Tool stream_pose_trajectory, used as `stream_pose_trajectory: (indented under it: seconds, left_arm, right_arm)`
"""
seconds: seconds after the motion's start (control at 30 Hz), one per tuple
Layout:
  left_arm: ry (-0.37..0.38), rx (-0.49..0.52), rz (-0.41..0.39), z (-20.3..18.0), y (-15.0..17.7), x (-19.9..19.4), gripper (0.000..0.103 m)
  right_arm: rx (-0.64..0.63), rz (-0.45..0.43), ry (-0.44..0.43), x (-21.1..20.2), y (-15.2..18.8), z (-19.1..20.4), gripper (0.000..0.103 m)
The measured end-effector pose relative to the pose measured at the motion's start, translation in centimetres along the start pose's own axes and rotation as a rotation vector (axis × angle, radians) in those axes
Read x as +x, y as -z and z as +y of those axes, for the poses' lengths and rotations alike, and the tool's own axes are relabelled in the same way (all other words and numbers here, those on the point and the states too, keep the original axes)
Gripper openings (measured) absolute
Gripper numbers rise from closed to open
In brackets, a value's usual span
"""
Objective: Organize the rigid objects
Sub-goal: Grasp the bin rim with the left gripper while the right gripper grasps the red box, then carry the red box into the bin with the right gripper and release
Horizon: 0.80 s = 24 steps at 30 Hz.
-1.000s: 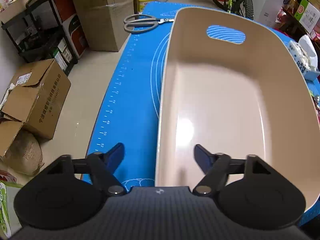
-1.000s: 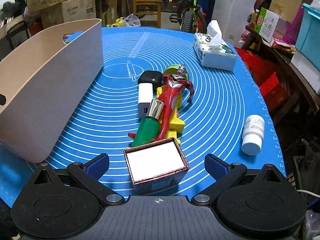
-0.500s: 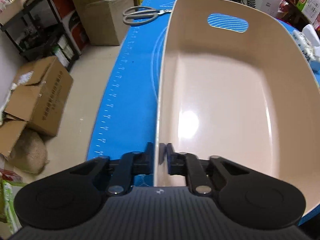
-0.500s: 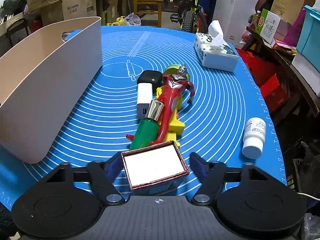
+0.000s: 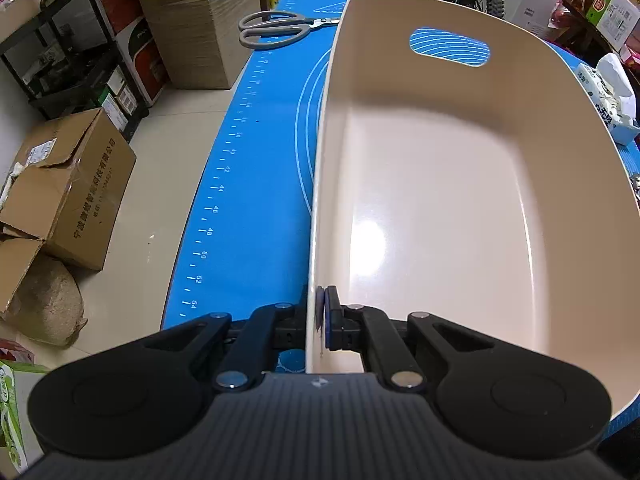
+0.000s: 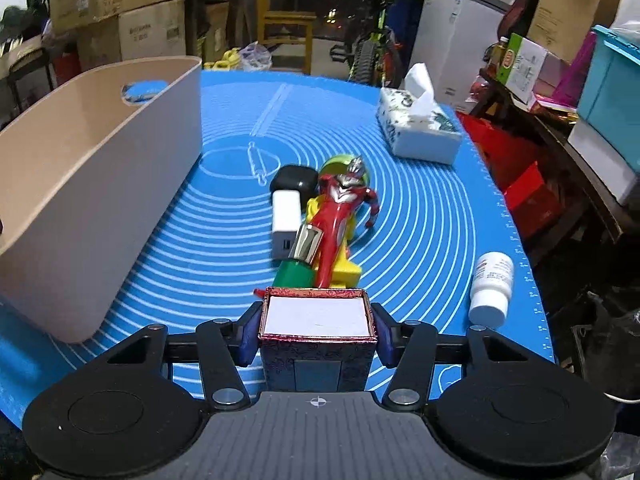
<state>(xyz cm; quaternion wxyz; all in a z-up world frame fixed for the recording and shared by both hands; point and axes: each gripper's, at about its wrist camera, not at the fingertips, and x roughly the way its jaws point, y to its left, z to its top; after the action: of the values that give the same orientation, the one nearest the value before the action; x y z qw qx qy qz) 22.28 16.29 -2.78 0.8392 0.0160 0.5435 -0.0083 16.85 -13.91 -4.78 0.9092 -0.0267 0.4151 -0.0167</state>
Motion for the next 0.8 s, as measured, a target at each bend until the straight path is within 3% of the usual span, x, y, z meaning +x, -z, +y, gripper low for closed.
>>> stream_pose_trajectory:
  seconds: [0.23, 0.47, 0.8]
  left_arm:
    - [-0.002, -0.001, 0.002, -0.1, 0.0, 0.1, 0.006]
    - [-0.003, -0.004, 0.003, -0.1, 0.0, 0.1, 0.006]
    - [-0.017, -0.001, 0.003, -0.4, -0.1, -0.1, 0.006]
  right_arm:
    - [0.026, -0.056, 0.028, -1.3, -0.4, -0.6, 0.059]
    - [0.039, -0.167, 0.021, -4.4, -2.4, -0.4, 0.059]
    - [-0.001, -0.325, -0.087, -7.6, -8.2, 3.5, 0.059]
